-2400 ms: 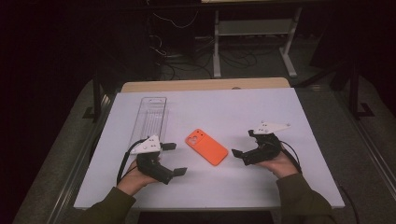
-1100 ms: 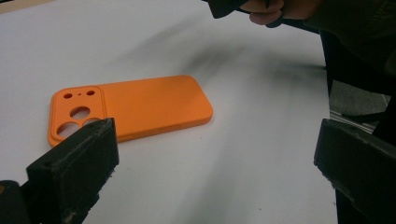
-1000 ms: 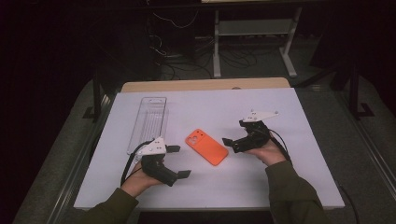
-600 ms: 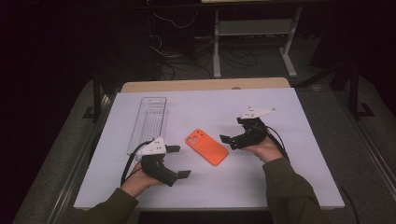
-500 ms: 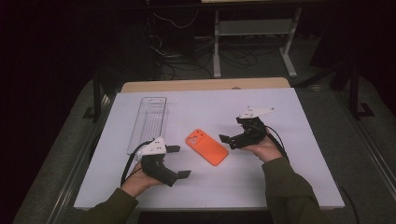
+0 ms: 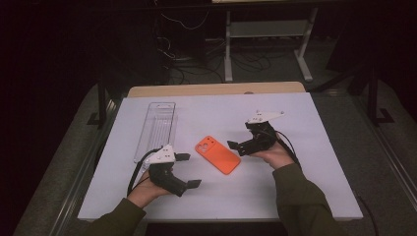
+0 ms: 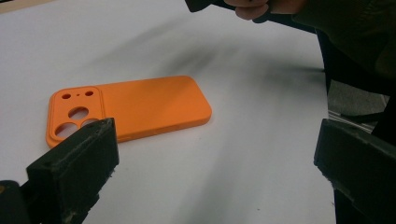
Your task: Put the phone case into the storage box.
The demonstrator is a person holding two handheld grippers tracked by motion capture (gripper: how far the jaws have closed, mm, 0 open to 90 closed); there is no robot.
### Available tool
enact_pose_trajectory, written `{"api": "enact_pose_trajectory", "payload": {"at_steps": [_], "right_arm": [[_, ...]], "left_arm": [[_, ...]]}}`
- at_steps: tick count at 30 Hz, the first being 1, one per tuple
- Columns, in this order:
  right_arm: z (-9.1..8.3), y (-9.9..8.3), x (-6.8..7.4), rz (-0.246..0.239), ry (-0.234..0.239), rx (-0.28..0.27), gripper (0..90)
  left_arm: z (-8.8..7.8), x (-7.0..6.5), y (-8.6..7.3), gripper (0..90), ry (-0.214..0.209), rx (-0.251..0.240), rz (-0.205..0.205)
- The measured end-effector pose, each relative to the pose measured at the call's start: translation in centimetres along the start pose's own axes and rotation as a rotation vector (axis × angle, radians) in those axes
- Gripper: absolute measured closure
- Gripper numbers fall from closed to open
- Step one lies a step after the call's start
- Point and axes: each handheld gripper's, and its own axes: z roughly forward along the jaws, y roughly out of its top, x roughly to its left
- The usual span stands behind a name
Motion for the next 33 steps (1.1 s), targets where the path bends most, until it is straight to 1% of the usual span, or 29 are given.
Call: {"api": "enact_pose_trajectory", "payload": {"at_steps": [8,12,13,15,17,24,27,33], "right_arm": [[0.6,0.5,0.1,-0.004,0.002,0.011,0.0],[0.8,0.7,0.2,-0.003,0.002,0.017,0.0],[0.9,0.8,0.2,-0.01,0.003,0.014,0.0],[1.1,0.9,0.3,-0.005,0.002,0.016,0.0],[1.4,1.1,0.3,-0.012,0.007,0.014,0.0],[1.8,1.5,0.4,-0.01,0.013,0.015,0.0],[2.0,1.7,0.4,-0.012,0.013,0.007,0.0],[2.6,2.1,0.6,-0.017,0.021,0.015,0.0]], "left_arm": [[0.0,0.1,0.0,0.0,-0.002,0.001,0.008],[0.0,0.1,0.0,0.0,-0.003,-0.001,0.005],[0.0,0.1,0.0,0.0,-0.003,0.0,0.005],[0.0,0.1,0.0,0.0,-0.002,0.001,0.004],[0.0,0.1,0.0,0.0,-0.004,0.006,0.013],[0.0,0.1,0.0,0.0,-0.006,0.0,0.004],[0.0,0.1,0.0,0.0,-0.007,0.002,0.009],[0.0,0.1,0.0,0.0,-0.006,0.0,0.004]]}}
